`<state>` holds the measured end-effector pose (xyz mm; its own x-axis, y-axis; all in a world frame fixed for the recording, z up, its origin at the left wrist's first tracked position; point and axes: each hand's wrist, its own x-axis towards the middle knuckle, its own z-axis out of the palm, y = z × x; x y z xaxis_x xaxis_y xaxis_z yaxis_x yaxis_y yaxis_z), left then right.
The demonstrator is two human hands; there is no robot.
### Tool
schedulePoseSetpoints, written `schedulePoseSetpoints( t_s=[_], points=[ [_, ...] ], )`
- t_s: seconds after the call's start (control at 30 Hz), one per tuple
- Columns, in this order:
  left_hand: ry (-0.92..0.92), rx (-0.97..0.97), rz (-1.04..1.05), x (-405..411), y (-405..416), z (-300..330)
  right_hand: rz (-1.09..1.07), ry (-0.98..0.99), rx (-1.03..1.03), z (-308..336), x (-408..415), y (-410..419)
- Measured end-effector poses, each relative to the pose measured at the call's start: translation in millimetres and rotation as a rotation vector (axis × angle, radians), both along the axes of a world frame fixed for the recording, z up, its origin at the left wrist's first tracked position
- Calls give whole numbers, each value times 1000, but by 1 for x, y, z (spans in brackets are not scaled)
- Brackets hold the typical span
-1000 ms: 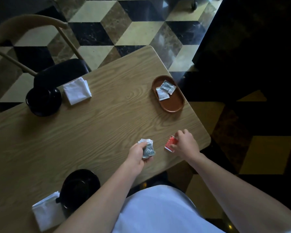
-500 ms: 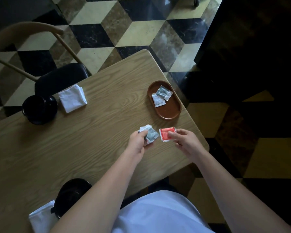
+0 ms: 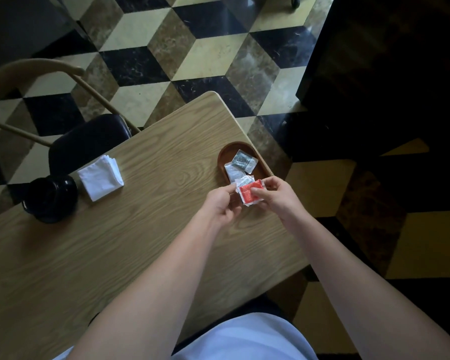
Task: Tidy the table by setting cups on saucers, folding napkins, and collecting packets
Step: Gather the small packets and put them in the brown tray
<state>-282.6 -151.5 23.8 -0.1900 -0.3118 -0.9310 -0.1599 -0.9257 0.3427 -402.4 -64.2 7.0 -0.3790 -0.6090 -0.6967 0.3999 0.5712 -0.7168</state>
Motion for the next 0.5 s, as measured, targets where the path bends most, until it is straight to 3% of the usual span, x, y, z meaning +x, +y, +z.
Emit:
schedulePoseSetpoints(
  t_s=[0.13, 0.27, 0.5],
  points=[
    [-116, -141, -105, -17, -12, -7, 74, 308, 100, -22, -13, -14],
    [-137, -123, -196, -35, -17, -10, 215, 623, 222, -40, -20, -22],
    [-169, -188, -274, -25, -14, -10, 376, 868, 247, -44, -10, -28]
  ],
)
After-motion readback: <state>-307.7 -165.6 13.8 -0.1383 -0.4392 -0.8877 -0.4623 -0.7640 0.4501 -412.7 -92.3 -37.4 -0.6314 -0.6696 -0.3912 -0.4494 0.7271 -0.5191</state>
